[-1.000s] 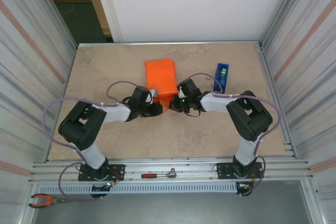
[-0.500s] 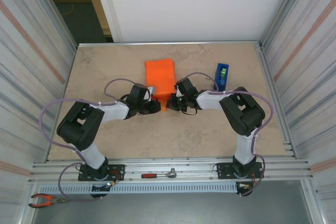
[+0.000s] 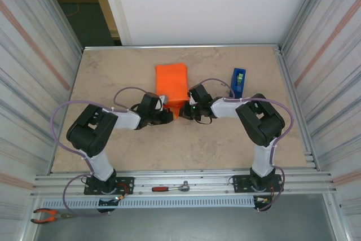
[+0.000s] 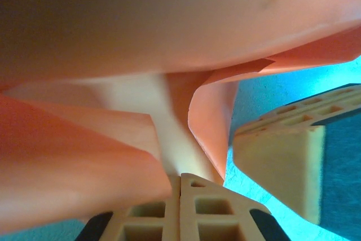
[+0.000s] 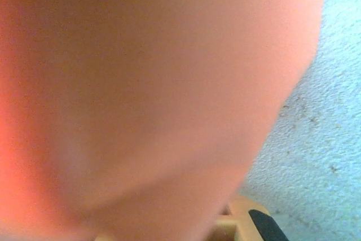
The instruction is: Wrap the gift box in paper
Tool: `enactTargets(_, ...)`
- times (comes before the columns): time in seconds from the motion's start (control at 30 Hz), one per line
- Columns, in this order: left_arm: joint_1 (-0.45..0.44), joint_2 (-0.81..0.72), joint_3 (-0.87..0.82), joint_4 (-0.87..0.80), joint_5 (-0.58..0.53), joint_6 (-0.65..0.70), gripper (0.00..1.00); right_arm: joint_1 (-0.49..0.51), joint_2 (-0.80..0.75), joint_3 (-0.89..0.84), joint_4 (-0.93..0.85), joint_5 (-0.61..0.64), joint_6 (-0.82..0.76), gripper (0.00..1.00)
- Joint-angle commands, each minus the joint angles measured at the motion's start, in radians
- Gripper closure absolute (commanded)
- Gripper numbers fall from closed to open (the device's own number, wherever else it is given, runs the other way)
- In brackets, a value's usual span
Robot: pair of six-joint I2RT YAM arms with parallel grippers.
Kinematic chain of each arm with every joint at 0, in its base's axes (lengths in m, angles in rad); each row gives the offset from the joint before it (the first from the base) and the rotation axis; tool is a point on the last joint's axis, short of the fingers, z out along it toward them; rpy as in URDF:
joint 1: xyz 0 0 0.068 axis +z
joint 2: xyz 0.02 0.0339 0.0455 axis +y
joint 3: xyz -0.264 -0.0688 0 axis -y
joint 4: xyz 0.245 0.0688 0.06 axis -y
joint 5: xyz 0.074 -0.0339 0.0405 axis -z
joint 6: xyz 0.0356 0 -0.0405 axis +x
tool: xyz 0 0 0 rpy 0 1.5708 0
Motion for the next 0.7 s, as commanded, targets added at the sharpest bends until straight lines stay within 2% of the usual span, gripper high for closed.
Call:
enactTargets(0.0,-0.007,-0.051,-0.023,-0.039,0.01,0.021,1.0,0.013,-0.061,-0.002,-0.008,0.015,0.014,1.0)
enactTargets(0.37,0.039,-0.227,0.036,-0.154,0.049,0.011,1.0,0.051,0.045,0.042,0.04,0.041,0.05,1.0)
enactTargets(0.53,0.092,-0.29,0.017,-0.169,0.035,-0.009,0.9,0.054,0.073,0.031,0.02,0.056,0.056,1.0)
enactTargets(0.67,0.118,-0.324,-0.011,-0.19,0.001,-0.006,0.89,0.053,0.066,0.024,0.004,0.058,0.05,1.0)
